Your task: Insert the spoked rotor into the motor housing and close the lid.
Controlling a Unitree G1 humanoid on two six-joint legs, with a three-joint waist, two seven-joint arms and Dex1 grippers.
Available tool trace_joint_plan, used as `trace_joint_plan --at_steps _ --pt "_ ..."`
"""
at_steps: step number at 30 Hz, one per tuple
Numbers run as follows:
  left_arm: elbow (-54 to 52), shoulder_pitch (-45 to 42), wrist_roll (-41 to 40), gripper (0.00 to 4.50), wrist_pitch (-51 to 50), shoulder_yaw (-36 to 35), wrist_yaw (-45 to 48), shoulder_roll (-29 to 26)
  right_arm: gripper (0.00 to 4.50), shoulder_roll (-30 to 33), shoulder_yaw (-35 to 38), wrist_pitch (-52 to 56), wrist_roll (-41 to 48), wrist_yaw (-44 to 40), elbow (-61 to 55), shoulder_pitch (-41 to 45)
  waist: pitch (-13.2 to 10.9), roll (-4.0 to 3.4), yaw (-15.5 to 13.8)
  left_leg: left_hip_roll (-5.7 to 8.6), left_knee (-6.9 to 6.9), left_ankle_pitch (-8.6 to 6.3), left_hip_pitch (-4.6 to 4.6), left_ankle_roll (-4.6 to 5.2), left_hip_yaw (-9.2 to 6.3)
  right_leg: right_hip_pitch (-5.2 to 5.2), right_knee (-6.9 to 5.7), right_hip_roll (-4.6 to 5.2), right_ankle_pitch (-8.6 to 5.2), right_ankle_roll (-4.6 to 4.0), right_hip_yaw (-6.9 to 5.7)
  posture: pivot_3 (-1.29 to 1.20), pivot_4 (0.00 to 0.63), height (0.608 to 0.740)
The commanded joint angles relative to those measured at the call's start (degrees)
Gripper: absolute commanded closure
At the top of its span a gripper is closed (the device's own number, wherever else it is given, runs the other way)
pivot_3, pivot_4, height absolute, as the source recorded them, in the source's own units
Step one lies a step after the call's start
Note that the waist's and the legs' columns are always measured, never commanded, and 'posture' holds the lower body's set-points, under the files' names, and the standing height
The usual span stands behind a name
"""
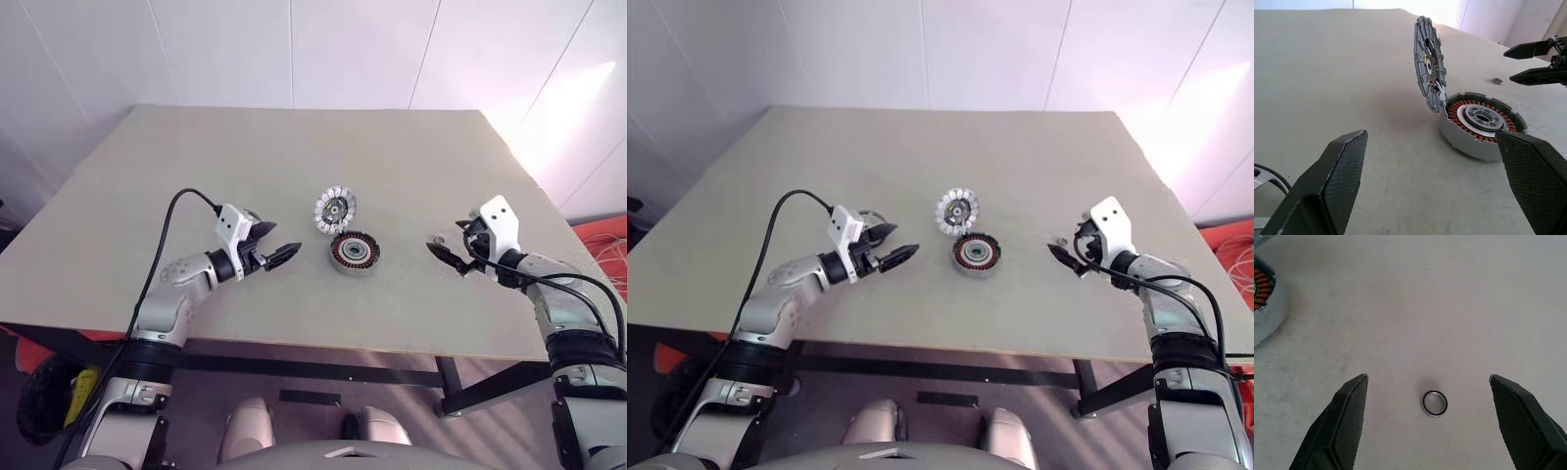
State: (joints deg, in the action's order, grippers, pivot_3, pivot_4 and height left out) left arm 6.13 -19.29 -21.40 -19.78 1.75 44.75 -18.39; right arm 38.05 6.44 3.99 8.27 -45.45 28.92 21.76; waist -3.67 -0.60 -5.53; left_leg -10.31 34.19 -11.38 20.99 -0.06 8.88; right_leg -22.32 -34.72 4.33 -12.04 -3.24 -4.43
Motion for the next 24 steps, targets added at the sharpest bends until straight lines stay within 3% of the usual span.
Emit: trace_joint_plan --at_steps 1,6,12,24 --pt "-1.0 -1.2 -0.2 0.05 1.2 -0.9 -0.1 -0.1 0.0 0.3 1.3 2.1 1.2 0.9 -4.2 1.6 0.0 0.0 0.0 0.0 0.0 0.0 0.0 0.0 0.0 0.0 0.0 0.0 0.0 0.0 0.0 0.0 0.0 0.74" --pt "-0.9 -1.2 -0.1 0.05 1.4 -0.9 -0.1 -0.1 0.0 -0.2 2.9 11.5 4.7 2.6 -9.6 2.2 0.0 -0.01 0.0 -0.01 0.0 0.0 0.0 0.0 0.0 -0.01 0.0 0.0 0.0 -0.01 0.0 0.0 0.0 0.74" --pt "-0.8 -1.4 0.0 0.05 1.7 -1.0 -0.2 0.0 0.0 -0.6 2.5 19.2 4.6 5.3 -8.2 3.8 0.0 0.0 0.0 -0.01 0.0 0.0 -0.01 -0.01 0.0 0.01 0.0 0.0 0.0 -0.01 0.0 0.0 0.0 0.74" --pt "-0.9 -1.2 0.4 0.05 2.3 -0.9 -0.4 -0.4 0.0 -1.5 0.4 17.5 1.1 7.5 -0.9 5.5 0.0 -0.01 0.0 0.0 0.0 0.01 0.0 -0.02 0.0 -0.02 -0.01 0.0 0.01 -0.01 0.0 0.0 0.0 0.74"
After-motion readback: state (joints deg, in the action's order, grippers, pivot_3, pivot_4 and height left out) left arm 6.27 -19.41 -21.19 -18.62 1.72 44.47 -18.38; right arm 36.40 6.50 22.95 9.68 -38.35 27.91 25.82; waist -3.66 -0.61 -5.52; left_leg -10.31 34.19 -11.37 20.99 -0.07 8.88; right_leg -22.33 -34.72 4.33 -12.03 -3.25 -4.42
